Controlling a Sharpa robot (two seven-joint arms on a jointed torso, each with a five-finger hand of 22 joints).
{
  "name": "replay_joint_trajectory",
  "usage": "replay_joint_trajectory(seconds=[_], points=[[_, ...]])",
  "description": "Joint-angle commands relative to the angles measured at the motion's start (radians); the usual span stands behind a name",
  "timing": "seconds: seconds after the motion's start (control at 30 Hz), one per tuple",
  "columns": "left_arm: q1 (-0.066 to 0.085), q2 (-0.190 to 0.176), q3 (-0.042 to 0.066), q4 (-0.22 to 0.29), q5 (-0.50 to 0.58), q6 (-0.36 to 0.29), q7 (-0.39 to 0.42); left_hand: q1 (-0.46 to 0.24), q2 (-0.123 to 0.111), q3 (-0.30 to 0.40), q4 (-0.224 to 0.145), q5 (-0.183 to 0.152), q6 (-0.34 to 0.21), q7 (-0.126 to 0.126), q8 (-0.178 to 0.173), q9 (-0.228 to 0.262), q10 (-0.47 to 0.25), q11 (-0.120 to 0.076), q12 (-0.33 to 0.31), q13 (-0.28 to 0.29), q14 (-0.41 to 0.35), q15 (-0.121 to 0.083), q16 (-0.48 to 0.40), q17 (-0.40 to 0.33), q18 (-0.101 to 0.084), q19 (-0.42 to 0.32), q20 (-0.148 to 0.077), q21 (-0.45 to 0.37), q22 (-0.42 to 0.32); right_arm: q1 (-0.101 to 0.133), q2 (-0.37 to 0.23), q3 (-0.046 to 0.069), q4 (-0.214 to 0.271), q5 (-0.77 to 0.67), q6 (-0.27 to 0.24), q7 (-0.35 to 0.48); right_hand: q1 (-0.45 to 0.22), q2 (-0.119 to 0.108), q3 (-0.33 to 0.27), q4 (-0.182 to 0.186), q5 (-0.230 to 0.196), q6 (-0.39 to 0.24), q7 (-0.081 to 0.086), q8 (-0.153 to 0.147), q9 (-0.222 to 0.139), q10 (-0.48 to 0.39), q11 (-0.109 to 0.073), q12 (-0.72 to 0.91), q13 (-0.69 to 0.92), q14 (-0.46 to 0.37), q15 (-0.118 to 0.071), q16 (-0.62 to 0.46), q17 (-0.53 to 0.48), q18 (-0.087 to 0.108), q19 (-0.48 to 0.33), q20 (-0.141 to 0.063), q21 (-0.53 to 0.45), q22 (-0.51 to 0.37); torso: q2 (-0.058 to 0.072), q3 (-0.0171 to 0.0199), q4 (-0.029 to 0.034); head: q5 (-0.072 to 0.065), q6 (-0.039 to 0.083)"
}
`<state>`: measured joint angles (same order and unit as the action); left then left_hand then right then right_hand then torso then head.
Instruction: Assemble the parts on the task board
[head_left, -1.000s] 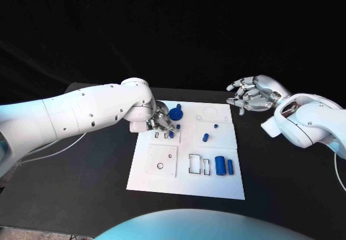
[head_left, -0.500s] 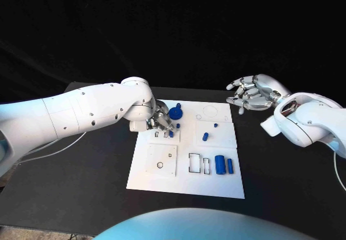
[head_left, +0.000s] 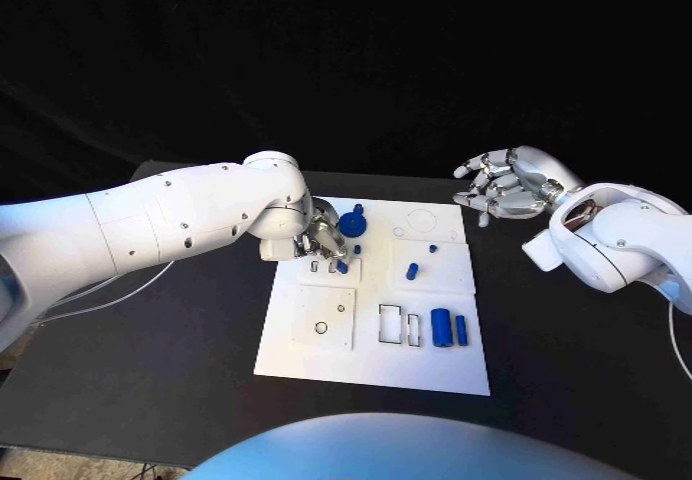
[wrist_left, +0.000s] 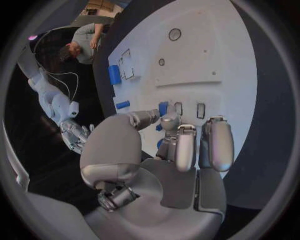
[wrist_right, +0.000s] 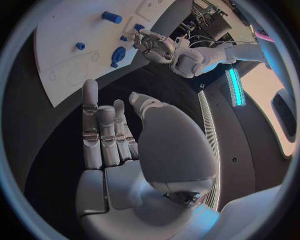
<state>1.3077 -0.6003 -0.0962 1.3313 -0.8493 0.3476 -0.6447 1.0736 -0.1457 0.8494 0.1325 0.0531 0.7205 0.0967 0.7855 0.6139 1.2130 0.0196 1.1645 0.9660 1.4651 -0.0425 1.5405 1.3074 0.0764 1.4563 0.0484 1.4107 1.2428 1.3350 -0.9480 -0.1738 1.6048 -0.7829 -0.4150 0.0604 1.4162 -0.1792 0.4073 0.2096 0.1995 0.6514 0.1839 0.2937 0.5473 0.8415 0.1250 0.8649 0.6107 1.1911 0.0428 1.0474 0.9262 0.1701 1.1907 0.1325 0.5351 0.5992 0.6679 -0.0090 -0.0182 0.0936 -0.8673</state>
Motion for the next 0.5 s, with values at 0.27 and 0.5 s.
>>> replay_joint_trajectory(seconds=[0.27,0.5], points=[[0.001,-0.007,-0.001,0.004,0.024,-0.009,0.014,-0.023,-0.005,0.065,-0.054,0.101,-0.004,-0.003,0.022,0.017,-0.006,-0.006,-0.009,-0.015,0.093,-0.009,0.004,0.224,-0.014,-0.003,-0.004,0.008,0.005,0.000,0.003,0.000,-0.001,0.002,0.013,0.004,-0.012,0.002,0.002,0.004,0.006,0.003,0.026,0.006,0.001,-0.004,-0.001,-0.001,-0.002,-0.008,0.000,-0.003,0.000,0.012,-0.003,0.005,-0.008,-0.002,-0.001,-0.0004,0.0008,0.003,-0.001],[0.000,-0.018,-0.001,0.013,0.064,-0.043,0.022,-0.017,-0.006,0.098,-0.122,0.200,-0.003,-0.005,0.051,0.041,0.001,-0.009,-0.006,-0.012,0.092,-0.012,0.001,0.221,-0.014,-0.002,-0.005,0.009,0.007,-0.001,0.004,0.000,-0.003,0.003,0.012,0.005,-0.013,0.002,0.002,0.004,0.006,0.001,0.027,0.006,0.001,-0.004,-0.001,-0.001,-0.003,-0.008,0.000,-0.003,0.000,0.012,-0.002,0.005,-0.008,-0.003,0.000,-0.0005,0.0007,0.006,0.001]])
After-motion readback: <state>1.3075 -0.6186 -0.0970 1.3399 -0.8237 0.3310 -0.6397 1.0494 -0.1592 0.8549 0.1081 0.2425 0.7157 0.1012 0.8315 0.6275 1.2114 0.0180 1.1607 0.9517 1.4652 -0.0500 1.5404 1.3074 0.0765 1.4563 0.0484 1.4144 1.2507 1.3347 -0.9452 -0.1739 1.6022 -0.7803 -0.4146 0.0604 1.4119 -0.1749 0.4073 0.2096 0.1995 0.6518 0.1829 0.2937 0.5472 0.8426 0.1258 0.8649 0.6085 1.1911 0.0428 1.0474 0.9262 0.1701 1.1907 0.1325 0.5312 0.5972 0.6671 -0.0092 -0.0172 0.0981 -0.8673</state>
